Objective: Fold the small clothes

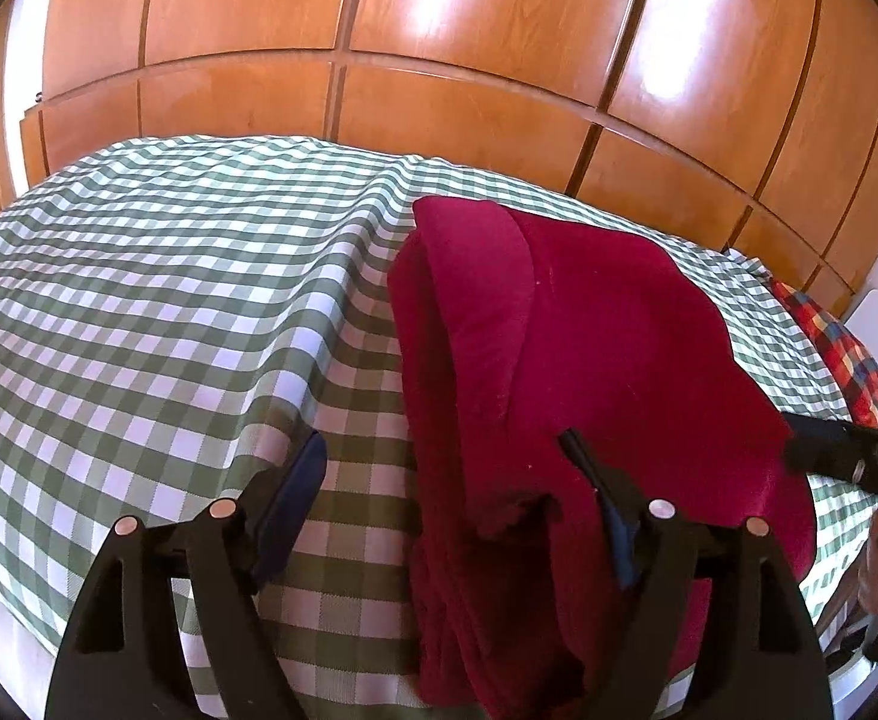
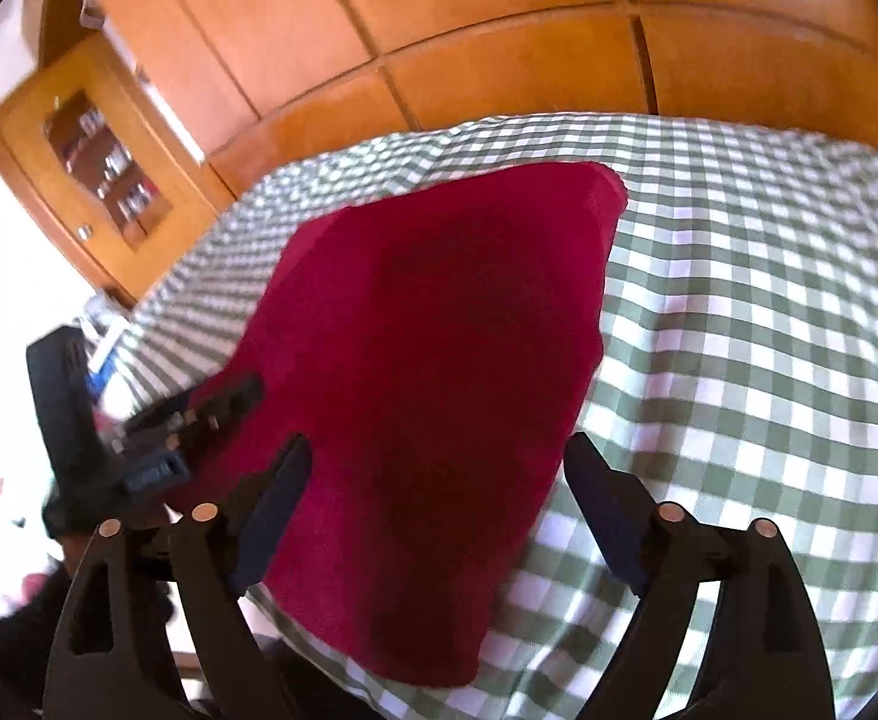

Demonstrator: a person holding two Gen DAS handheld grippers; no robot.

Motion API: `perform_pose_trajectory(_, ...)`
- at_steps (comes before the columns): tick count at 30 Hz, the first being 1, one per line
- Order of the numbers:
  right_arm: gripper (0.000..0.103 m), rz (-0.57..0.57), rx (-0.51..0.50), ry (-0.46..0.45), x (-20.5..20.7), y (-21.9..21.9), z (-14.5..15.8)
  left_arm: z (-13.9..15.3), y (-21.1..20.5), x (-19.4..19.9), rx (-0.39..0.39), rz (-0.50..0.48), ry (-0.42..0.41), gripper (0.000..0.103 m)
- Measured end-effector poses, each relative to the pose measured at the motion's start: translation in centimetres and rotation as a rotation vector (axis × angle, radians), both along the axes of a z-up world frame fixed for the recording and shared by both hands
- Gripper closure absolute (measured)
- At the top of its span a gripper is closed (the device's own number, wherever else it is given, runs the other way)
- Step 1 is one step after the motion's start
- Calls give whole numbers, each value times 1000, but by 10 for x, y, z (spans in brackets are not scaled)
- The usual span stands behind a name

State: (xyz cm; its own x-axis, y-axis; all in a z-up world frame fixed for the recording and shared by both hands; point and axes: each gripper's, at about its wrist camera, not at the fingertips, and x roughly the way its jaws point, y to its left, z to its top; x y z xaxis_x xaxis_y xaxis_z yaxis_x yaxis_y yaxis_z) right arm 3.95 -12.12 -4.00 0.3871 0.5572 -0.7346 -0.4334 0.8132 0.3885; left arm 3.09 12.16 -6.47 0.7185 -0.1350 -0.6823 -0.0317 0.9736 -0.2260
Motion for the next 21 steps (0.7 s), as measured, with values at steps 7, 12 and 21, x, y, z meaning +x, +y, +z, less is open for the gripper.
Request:
perform_pose_trajectory(7, 15, -54, 128, 120, 46, -14, -20, -3, 4, 5, -20, -26, 3, 21)
perform_pose_trajectory(12, 15, -33, 184, 195, 59, -11, -41, -9, 13, 10, -79, -52, 20, 18)
perform_pose_trajectory(21, 32, 28, 275, 269, 68, 13, -66, -29, 31, 25, -268, -124, 65, 21)
